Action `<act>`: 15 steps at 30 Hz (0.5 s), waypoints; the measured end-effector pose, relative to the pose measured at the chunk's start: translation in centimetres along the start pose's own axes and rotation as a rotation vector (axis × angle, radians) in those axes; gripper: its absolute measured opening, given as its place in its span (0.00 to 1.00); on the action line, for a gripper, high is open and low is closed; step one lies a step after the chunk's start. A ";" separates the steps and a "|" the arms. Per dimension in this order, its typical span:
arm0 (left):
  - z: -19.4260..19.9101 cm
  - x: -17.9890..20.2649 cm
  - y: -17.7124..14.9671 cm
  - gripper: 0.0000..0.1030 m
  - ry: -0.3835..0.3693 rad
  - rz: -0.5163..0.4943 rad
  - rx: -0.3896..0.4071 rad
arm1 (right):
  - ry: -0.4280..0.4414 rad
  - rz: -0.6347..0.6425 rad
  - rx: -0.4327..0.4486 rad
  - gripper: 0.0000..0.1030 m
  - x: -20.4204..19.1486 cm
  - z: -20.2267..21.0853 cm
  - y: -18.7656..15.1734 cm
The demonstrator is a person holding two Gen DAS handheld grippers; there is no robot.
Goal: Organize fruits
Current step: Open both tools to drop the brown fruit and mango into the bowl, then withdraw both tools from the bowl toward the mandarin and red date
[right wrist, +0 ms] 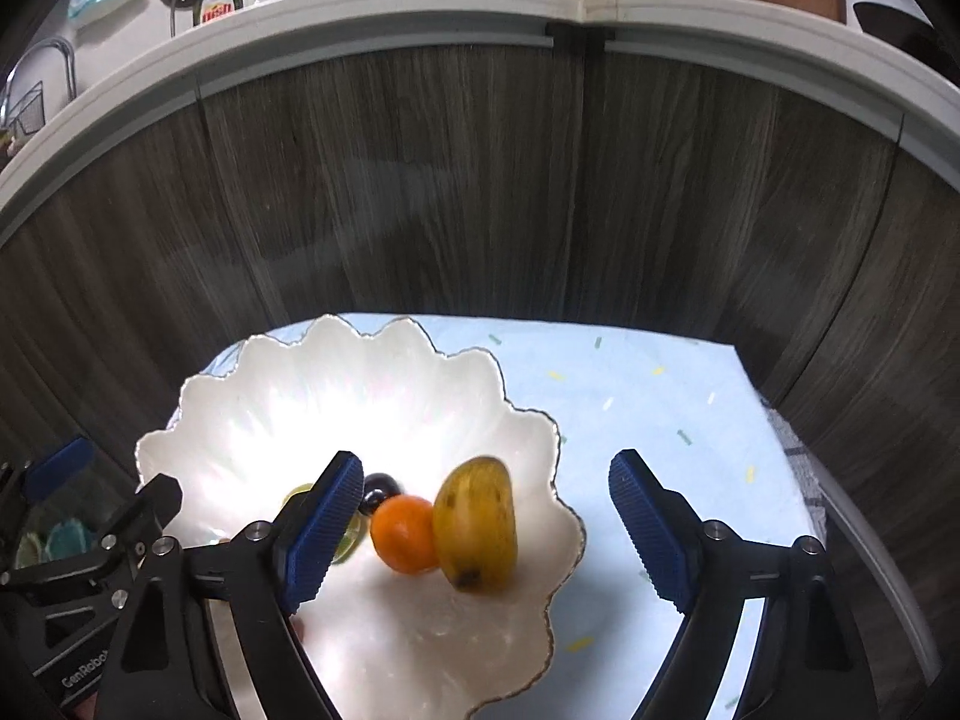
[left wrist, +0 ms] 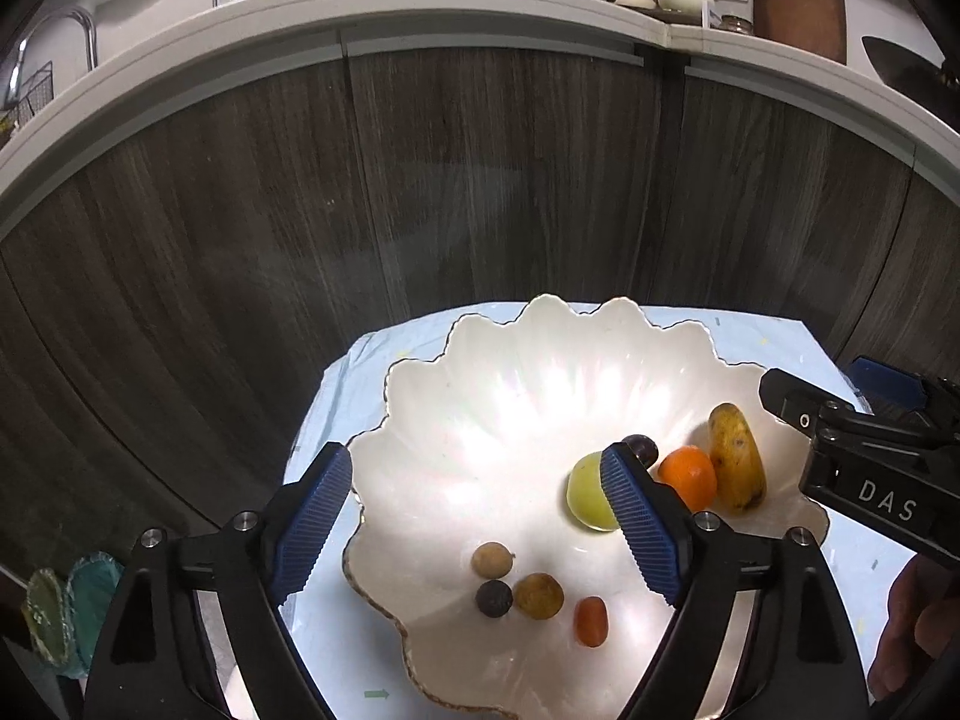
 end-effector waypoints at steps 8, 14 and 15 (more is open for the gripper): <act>2.2 0.1 0.9 0.87 0.002 -0.006 0.029 | -0.005 -0.012 0.037 0.85 0.1 2.4 0.7; 4.0 0.3 1.4 0.91 0.005 -0.016 0.051 | -0.007 -0.018 0.056 0.85 0.3 4.1 1.0; 4.4 0.4 1.4 0.91 0.005 -0.016 0.054 | -0.007 -0.020 0.062 0.85 0.4 4.6 1.0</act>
Point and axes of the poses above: each gripper's, at about its wrist camera, not at the fingertips, and z roughly against the way its jaws point, x to its right, y to its top, the point moved 5 cm from there along -z, roughly the way its jaws point, and after that the axes turned 13 degrees about x, right-handed, at the moved point
